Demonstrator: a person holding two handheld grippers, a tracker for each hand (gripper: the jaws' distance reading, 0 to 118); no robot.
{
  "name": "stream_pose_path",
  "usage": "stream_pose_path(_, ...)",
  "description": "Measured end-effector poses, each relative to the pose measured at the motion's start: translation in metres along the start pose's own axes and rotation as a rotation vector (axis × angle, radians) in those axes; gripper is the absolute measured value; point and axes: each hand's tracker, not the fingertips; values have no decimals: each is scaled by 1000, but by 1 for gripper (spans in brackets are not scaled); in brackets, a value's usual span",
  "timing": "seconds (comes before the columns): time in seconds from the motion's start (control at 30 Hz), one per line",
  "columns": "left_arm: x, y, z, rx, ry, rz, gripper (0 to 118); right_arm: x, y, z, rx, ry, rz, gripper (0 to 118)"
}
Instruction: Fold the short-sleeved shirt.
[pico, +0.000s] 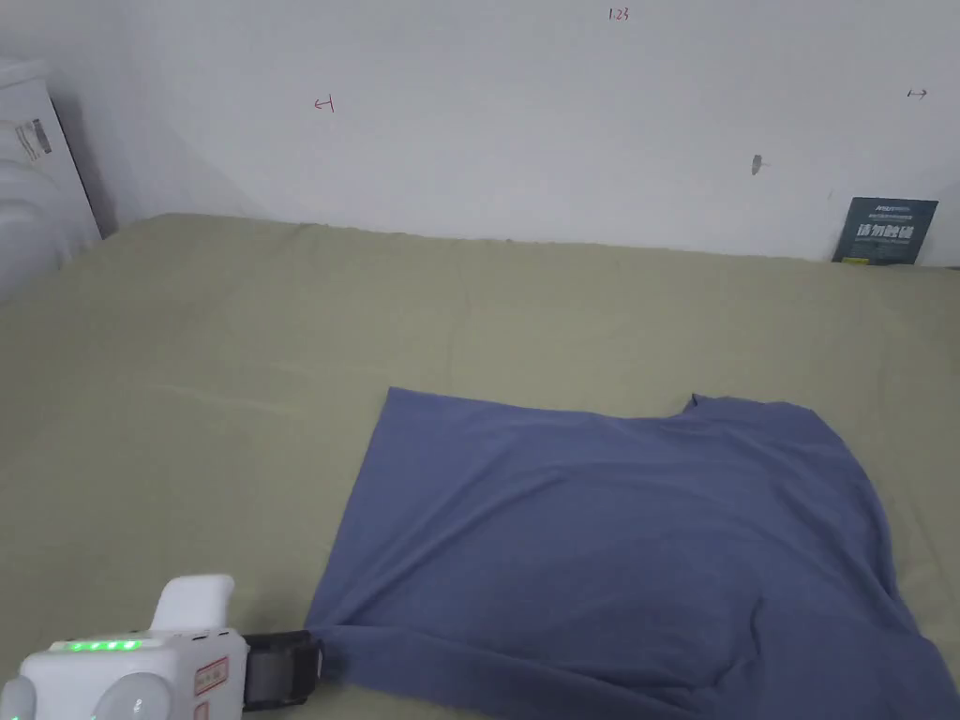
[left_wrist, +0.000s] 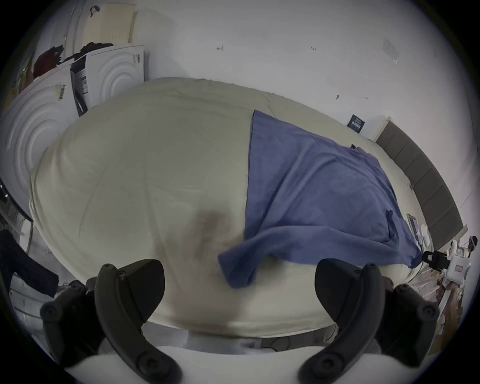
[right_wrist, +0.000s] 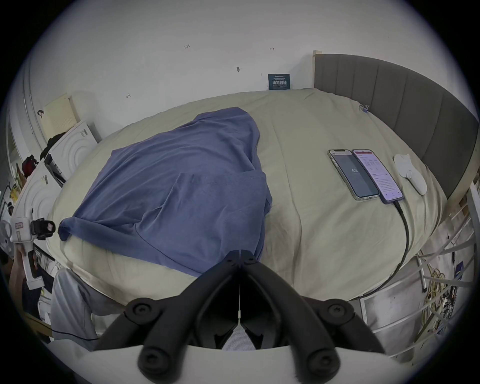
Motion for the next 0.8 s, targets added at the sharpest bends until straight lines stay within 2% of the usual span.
stream_pose_path(0.1, -3, 7, -12, -45, 27, -37, 115, 6, 0, -5, -14, 13, 1, 0)
stream_pose_path(0.13, 20, -4, -29, -71, 32, -48, 114, 6, 0, -6, -18, 14, -1, 0)
stream_pose_path(0.17, 21, -4, -30, -83, 36, -39, 108, 10, -1, -8, -21, 18, -2, 0)
stream_pose_path(0.2, 21, -3, -31, -87, 23, -39, 88, 14, -2, -9, -27, 18, 2, 0)
stream_pose_path(0.23, 20, -4, -28, -82, 21, -32, 37, 15, -2, -10, -32, 18, 6, 0)
stream_pose_path(0.27, 16, -11, -28, -57, 41, -31, 11, 15, -2, -10, -33, 15, 10, 0)
stream_pose_path(0.43, 22, -8, -23, -85, -7, 12, 9, 18, -5, -11, -21, 24, 13, 1)
stream_pose_path(0.47, 23, -9, -22, -87, -6, 9, 9, 19, -5, -12, -17, 27, 10, 10)
stream_pose_path(0.5, 23, -6, -21, -54, 33, -20, 9, 20, -4, -13, -19, 27, 8, 37)
stream_pose_path(0.53, 17, -6, -19, -57, 30, -19, 9, 21, -3, -17, -36, 30, 8, 91)
stream_pose_path(0.57, 17, -6, -18, -57, 29, -19, 9, 21, -3, -20, -56, 31, 6, 118)
stream_pose_path(0.8, 17, -3, -21, -92, 4, -1, 9, 20, -11, -50, -103, 69, 43, 117)
